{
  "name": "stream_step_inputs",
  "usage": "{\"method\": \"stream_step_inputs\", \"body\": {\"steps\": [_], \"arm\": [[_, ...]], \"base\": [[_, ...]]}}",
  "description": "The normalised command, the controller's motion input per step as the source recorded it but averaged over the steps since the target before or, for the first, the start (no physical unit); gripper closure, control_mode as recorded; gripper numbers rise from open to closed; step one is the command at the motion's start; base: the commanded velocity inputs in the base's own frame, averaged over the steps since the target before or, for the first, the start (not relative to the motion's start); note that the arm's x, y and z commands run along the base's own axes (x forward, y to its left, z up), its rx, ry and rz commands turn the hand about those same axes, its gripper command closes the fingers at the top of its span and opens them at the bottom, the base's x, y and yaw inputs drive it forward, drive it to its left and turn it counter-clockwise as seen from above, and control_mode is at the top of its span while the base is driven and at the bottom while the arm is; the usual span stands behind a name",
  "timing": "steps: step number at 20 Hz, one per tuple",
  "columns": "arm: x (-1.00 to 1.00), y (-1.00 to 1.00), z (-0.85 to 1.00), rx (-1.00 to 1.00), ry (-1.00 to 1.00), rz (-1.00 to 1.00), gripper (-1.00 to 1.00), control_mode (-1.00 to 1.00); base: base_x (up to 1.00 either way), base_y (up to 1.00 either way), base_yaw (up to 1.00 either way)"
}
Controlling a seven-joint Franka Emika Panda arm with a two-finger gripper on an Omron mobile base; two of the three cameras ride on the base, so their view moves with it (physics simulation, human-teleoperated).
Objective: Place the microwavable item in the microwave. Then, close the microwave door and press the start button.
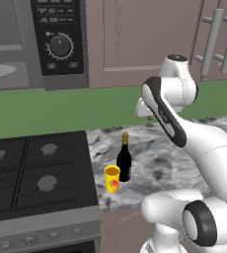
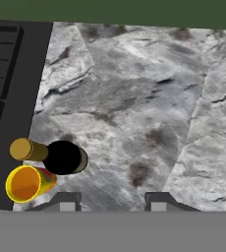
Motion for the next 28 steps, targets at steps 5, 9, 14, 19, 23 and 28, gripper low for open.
{"method": "stream_step_inputs", "body": {"steps": [5, 9, 14, 19, 23, 28], "arm": [[-0.36, 0.45, -0.04, -0.15, -0.18, -0.02, -1.00, -1.00], [-0.66, 1.00, -0.38, -0.33, -0.28, -0.06, -1.00, -1.00], [-0.52, 1.00, -0.49, -0.14, -0.01, 0.00, -1.00, -1.00], [-0.04, 0.37, -0.56, -0.10, 0.07, 0.00, -1.00, -1.00], [-0.06, 0.10, -0.64, -0.01, 0.18, 0.08, -1.00, -1.00], [-0.08, 0.28, -0.42, -0.04, 0.18, 0.12, -1.00, -1.00]], "base": [[0.00, 0.00, 0.00], [0.00, 0.00, 0.00], [0.00, 0.00, 0.00], [0.00, 0.00, 0.00], [0.00, 0.00, 0.00], [0.00, 0.00, 0.00]]}}
